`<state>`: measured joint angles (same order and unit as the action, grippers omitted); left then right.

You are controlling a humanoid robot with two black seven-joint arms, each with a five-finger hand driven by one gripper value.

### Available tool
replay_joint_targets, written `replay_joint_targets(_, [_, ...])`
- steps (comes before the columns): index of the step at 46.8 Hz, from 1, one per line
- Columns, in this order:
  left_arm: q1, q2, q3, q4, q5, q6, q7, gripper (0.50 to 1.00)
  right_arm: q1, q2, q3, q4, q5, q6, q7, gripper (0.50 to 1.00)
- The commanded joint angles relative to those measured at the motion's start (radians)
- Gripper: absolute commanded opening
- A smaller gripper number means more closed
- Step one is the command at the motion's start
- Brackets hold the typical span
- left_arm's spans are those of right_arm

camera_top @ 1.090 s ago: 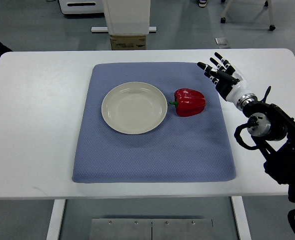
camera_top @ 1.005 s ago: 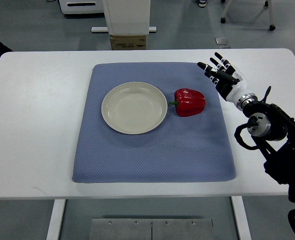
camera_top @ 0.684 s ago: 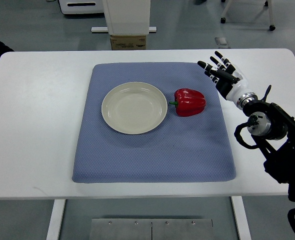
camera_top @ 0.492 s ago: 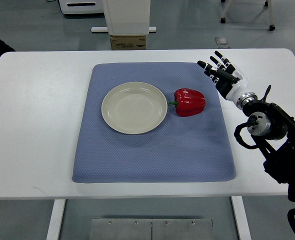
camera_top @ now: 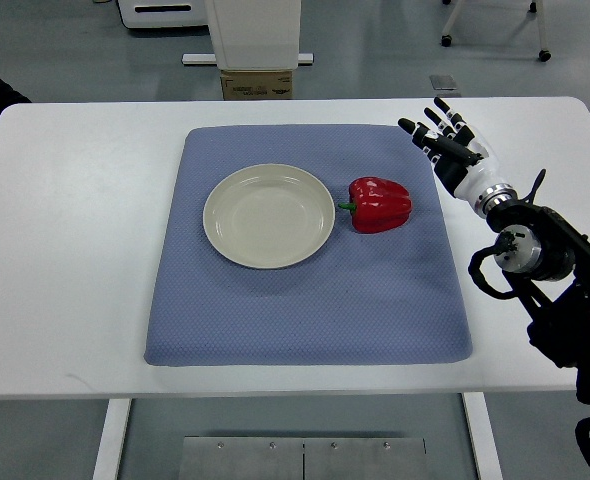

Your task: Place red pepper on plate with right hand

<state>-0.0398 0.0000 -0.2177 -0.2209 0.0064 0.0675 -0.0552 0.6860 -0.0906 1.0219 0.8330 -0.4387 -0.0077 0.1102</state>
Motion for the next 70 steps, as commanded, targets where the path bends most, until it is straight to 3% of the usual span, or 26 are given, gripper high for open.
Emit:
replay_joint_targets(1, [0.000, 0.000, 0.000, 0.000, 0.000, 0.000, 0.000, 1.000, 0.000, 0.000, 0.000, 0.000, 0.000, 0.000, 0.000, 1.000])
replay_joint_targets(42, [0.000, 0.000, 0.000, 0.000, 0.000, 0.000, 0.000, 1.000, 0.021, -0.080, 0.000, -0.009, 0.000, 0.006, -0.001, 1.000])
replay_joint_targets(53, [0.000, 0.000, 0.000, 0.000, 0.000, 0.000, 0.000, 1.000, 0.030, -0.147, -0.115, -0.005, 0.000, 0.221, -0.015, 1.000])
replay_joint_targets(65, [0.000, 0.000, 0.000, 0.000, 0.000, 0.000, 0.000, 1.000, 0.078, -0.228, -0.233, 0.024, -0.011, 0.242, -0.007, 0.993])
replay_joint_targets(70, [0.000, 0.000, 0.000, 0.000, 0.000, 0.000, 0.000, 1.000, 0.130, -0.274, -0.356, 0.049, -0.011, 0.242, 0.034, 0.987])
